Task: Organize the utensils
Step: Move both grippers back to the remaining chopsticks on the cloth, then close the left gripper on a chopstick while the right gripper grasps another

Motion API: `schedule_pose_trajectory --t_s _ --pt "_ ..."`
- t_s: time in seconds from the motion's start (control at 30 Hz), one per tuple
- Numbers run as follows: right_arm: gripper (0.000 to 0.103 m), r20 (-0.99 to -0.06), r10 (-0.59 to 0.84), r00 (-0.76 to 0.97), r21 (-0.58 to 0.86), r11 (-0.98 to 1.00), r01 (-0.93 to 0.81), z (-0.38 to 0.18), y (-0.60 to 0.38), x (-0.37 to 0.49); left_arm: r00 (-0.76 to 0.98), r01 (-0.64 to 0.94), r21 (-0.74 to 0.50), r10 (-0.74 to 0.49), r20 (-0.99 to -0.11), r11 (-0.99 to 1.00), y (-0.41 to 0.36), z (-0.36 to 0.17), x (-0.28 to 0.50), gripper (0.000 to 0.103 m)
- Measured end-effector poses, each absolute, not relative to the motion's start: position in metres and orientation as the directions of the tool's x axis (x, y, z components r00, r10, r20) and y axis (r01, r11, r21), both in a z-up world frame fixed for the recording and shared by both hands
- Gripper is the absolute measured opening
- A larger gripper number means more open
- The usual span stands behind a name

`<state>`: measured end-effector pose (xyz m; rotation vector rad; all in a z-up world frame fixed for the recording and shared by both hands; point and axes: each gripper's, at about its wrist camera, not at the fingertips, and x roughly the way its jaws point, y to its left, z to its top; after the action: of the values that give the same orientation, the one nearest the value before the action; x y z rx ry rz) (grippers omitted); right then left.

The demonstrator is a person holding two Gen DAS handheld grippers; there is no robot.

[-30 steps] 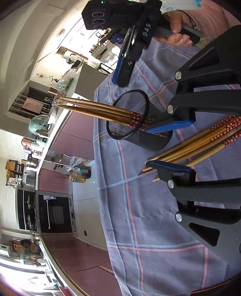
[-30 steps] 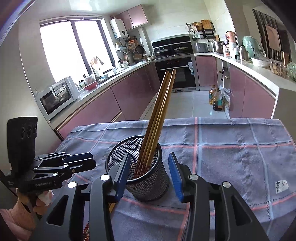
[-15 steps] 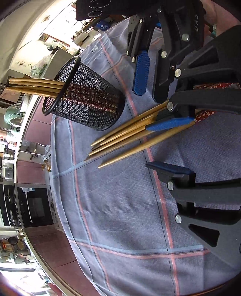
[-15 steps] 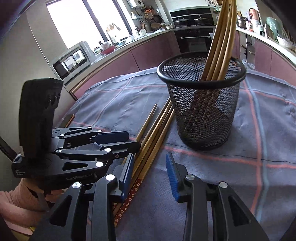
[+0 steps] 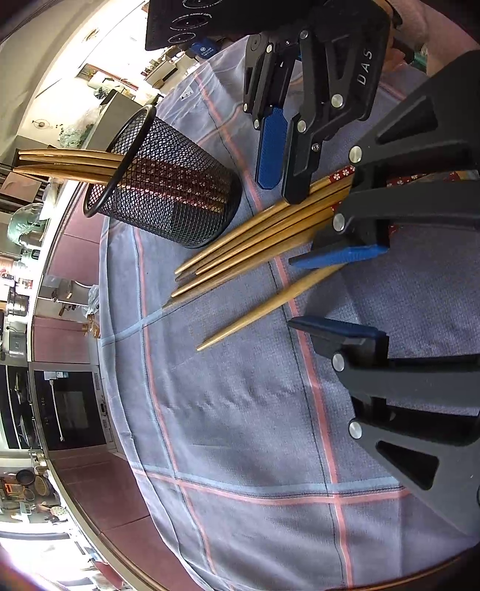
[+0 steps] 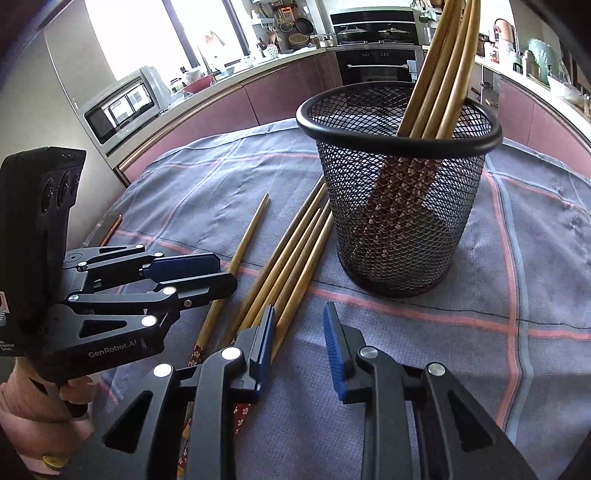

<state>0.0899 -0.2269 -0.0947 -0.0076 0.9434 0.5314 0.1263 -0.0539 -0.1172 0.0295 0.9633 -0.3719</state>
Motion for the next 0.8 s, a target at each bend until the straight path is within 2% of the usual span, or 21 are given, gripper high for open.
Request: schedule_pose_trajectory --t_s 0.17,0.27,0.43,0.53,0.8 --pt "0.024 -0.770 0.414 0.486 0.202 0.880 -0.429 -0.094 -0.222 0.097 0.517 0.318 -0.126 -0.283 -0.808 0.940 -0.058 -0.117 0.133 0.026" --pt "0.024 -0.772 0.413 0.484 0.205 0.882 -0.425 -0.095 -0.219 0.099 0.522 0.307 -0.116 -0.269 -0.809 0.945 -0.059 -0.117 0.134 0.019" --pt "0.015 -0.777 0.418 0.471 0.216 0.880 -0.424 -0.093 -0.221 0.097 0.516 0.302 -0.138 -0.284 -0.808 0.943 -0.053 -0.116 0.132 0.012" --pt "0.011 -0.772 0.436 0.462 0.249 0.877 -0.412 -0.092 -0.227 0.097 0.506 0.299 -0.155 -0.294 -0.811 0.942 -0.048 -0.117 0.132 0.013" --pt "0.011 -0.762 0.444 0.471 0.268 0.879 -0.395 -0.089 -0.232 0.095 0.506 0.298 -0.161 -0.299 -0.809 0.941 -0.049 -0.118 0.133 0.014"
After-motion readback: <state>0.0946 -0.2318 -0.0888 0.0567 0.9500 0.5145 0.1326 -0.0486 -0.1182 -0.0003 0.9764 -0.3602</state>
